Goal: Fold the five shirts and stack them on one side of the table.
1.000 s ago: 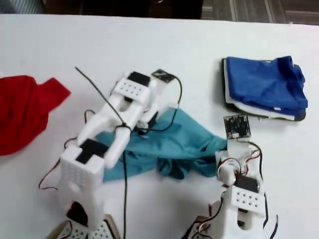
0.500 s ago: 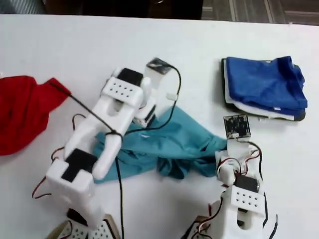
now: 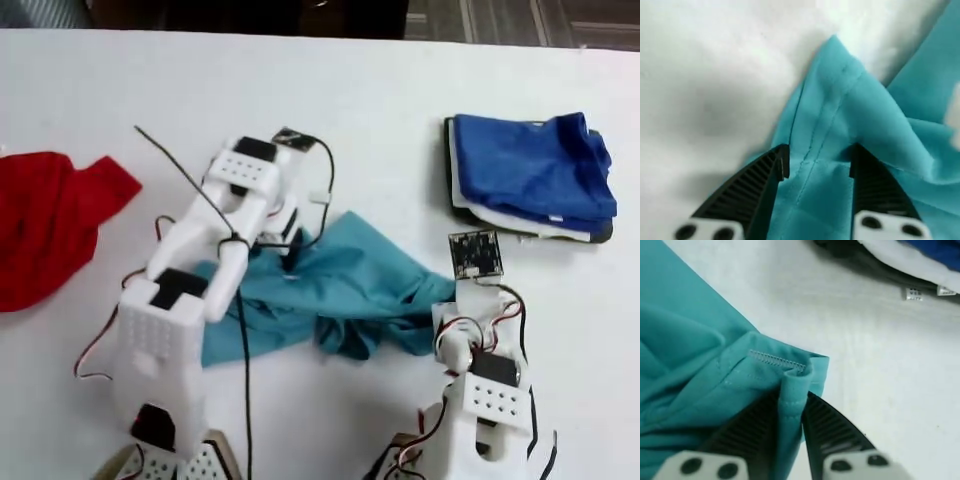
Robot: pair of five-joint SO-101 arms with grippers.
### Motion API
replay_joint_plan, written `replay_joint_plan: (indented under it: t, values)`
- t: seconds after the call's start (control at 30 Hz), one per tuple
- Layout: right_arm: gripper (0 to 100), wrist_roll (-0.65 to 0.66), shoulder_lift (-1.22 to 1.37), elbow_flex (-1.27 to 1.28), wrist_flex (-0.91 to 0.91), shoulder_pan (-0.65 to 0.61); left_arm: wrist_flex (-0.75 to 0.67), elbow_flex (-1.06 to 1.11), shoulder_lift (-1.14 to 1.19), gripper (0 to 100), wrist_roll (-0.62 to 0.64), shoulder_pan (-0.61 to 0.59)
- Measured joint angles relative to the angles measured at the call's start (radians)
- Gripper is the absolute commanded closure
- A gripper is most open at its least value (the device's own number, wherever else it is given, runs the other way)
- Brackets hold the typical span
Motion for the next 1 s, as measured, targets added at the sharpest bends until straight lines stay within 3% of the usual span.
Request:
replay_joint_plan:
  t: [0.1,0.27,0.83,1.0]
  values:
    - [97.8,0.0,0.0,0.0,0.0,0.0,0.0,0.0,0.015,80,0.0,0.008]
    - [97.8,0.0,0.0,0.0,0.0,0.0,0.026,-0.011,0.02,98,0.0,0.008]
    - [97.9,-0.021,0.0,-0.005,0.0,0.0,0.284,-0.373,0.021,97,0.002,0.005]
    - [97.9,-0.114,0.003,-0.219,0.144,-0.02,0.287,-0.377,-0.066,97,-0.034,-0.034]
